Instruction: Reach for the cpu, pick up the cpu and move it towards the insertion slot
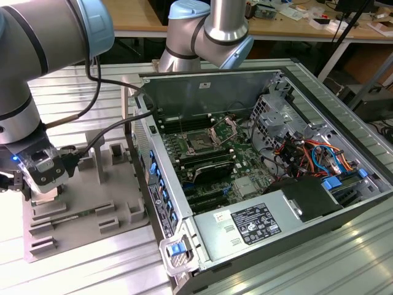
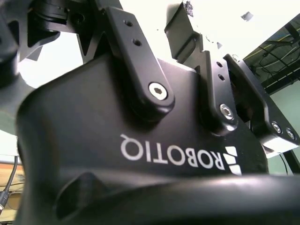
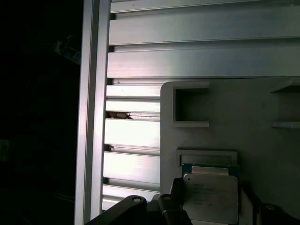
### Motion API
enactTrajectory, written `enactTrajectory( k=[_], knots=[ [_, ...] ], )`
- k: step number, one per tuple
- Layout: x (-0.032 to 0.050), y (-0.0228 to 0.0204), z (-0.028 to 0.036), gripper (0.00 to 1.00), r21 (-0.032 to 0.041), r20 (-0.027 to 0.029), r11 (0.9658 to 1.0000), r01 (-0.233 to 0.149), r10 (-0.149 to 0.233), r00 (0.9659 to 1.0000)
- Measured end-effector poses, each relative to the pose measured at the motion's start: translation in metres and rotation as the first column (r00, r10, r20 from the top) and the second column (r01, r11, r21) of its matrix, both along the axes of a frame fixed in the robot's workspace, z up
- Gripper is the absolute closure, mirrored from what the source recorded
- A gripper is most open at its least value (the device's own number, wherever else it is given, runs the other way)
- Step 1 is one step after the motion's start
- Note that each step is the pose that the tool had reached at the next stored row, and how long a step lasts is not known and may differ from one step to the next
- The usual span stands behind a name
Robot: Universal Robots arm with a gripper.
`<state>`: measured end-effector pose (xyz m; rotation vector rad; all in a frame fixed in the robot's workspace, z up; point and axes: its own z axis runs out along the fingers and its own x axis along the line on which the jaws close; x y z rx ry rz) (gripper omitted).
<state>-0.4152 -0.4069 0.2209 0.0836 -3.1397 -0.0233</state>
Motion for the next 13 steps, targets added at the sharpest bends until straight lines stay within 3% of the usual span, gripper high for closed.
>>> enactTrajectory(
  k=[13],
  knots=[
    [0.0,0.0,0.0048,0.45,0.0016,0.0,1.0,0.0,0.0,1.0]
  ],
)
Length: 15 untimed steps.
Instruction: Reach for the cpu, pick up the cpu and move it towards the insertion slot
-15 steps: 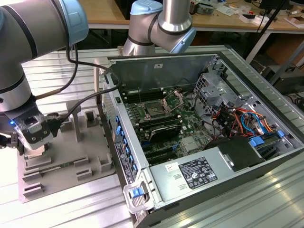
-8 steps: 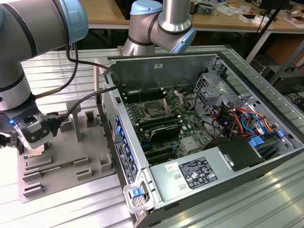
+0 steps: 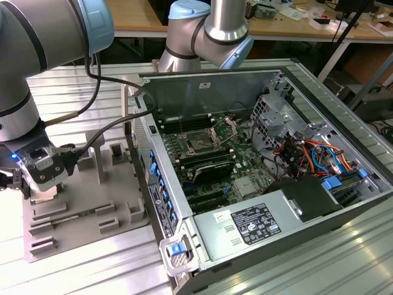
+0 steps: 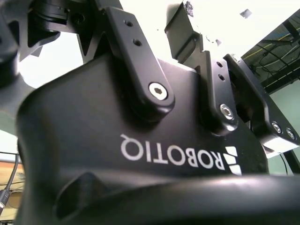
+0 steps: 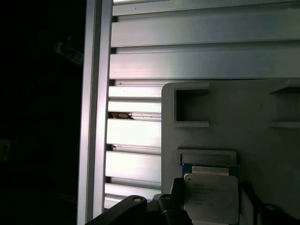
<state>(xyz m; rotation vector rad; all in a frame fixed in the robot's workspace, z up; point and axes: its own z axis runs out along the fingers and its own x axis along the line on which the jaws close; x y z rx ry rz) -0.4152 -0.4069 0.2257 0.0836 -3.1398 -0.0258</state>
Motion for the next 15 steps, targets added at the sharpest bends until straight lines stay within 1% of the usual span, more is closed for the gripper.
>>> enactTrajectory(
  k=[15],
  knots=[
    [0.0,0.0,0.0067,0.45,0.0029,-0.0001,1.0,0.0,0.0,1.0]
  ],
)
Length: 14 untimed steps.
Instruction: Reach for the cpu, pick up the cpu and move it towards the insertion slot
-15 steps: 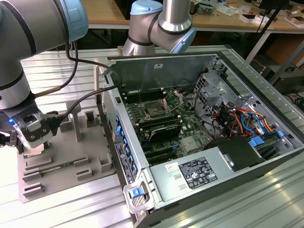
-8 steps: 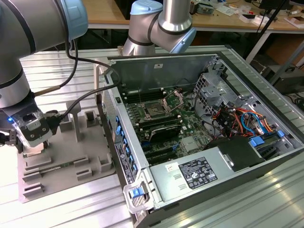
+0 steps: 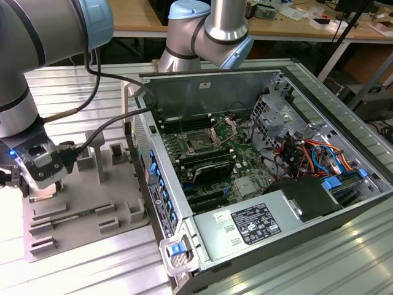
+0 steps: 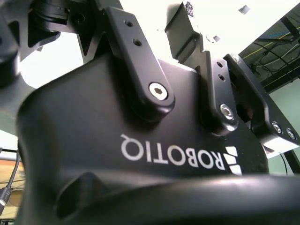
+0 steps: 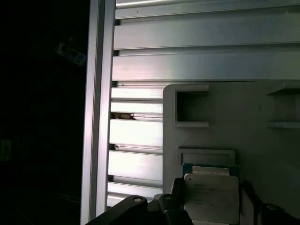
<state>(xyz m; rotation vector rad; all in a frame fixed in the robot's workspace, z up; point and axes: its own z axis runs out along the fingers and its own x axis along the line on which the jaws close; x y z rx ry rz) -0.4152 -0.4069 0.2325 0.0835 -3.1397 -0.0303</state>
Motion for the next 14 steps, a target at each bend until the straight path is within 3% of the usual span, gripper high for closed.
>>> enactTrajectory(
  k=[14],
  knots=[
    [0.0,0.0,0.0066,0.45,0.0028,0.0001,1.0,0.0,0.0,1.0]
  ],
)
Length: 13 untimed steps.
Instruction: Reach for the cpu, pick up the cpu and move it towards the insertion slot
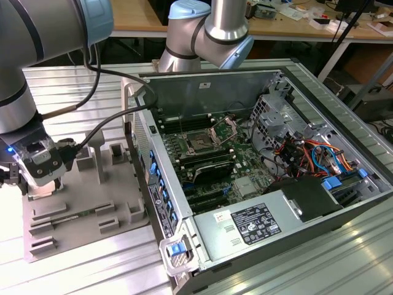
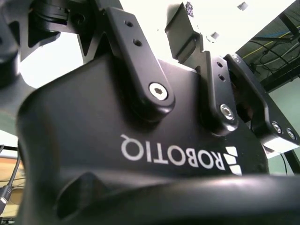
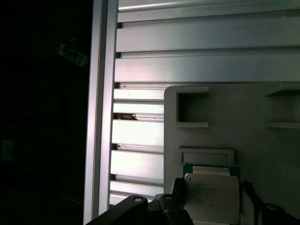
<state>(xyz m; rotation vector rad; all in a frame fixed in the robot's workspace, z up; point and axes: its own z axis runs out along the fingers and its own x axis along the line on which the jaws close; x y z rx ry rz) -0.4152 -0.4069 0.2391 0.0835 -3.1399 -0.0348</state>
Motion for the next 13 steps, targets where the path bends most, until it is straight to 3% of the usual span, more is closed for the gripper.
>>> enactTrajectory(
  k=[13],
  knots=[
    [0.0,0.0,0.0043,0.45,0.0023,-0.0001,1.0,0.0,0.0,1.0]
  ],
)
